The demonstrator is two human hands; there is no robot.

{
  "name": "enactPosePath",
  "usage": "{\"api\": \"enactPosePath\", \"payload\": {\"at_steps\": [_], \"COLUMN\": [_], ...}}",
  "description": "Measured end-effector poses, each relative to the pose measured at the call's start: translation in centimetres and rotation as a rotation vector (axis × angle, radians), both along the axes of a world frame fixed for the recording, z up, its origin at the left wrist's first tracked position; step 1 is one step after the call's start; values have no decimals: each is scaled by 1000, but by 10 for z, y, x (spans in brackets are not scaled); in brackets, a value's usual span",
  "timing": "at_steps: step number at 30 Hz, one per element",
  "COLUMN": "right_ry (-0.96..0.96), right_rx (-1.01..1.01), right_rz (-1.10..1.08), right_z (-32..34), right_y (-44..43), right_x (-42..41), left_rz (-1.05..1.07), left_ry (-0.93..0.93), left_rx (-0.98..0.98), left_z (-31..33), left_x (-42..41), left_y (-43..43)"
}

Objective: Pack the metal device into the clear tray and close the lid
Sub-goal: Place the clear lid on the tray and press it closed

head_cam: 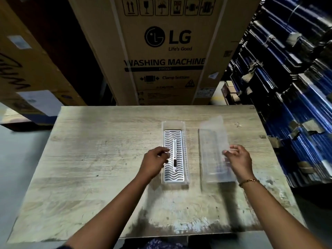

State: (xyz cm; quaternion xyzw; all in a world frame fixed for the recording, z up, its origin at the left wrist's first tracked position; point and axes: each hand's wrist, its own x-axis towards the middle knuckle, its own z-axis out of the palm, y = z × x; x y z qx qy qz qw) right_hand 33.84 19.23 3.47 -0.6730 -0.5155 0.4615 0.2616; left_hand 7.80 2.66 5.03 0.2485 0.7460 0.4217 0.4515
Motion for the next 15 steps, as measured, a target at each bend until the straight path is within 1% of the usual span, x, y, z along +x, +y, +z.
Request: {"api": "enactPosePath", "payload": {"at_steps": [2,3,5,6,8,13,15], "right_ry": [212,269,289,281,225,-51,-101], "right_rx": [-8,-39,-128,-149,-153,-103,-115], "right_rz": [-4,25,122,157,192,307,317], "right_z": [17,22,24,21,8,-23,-29], "right_y": [-6,-12,-25,-31,-41,-52,-54], "right_x": [-17,-29,-53,-64,-81,-102,-104], "left_rz": [-38,-44,-4,32,88,88,85], "left_ry": [-30,-66,-180,-217,-199,43,130], "left_rx": [21,22,11,5,-23,-124,-147], "left_z": [4,4,4,2,-4,-24,-28], "left_x": [5,7,9,8,3,-5,-4], "left_y": [18,24,30,30,25,9,9]}}
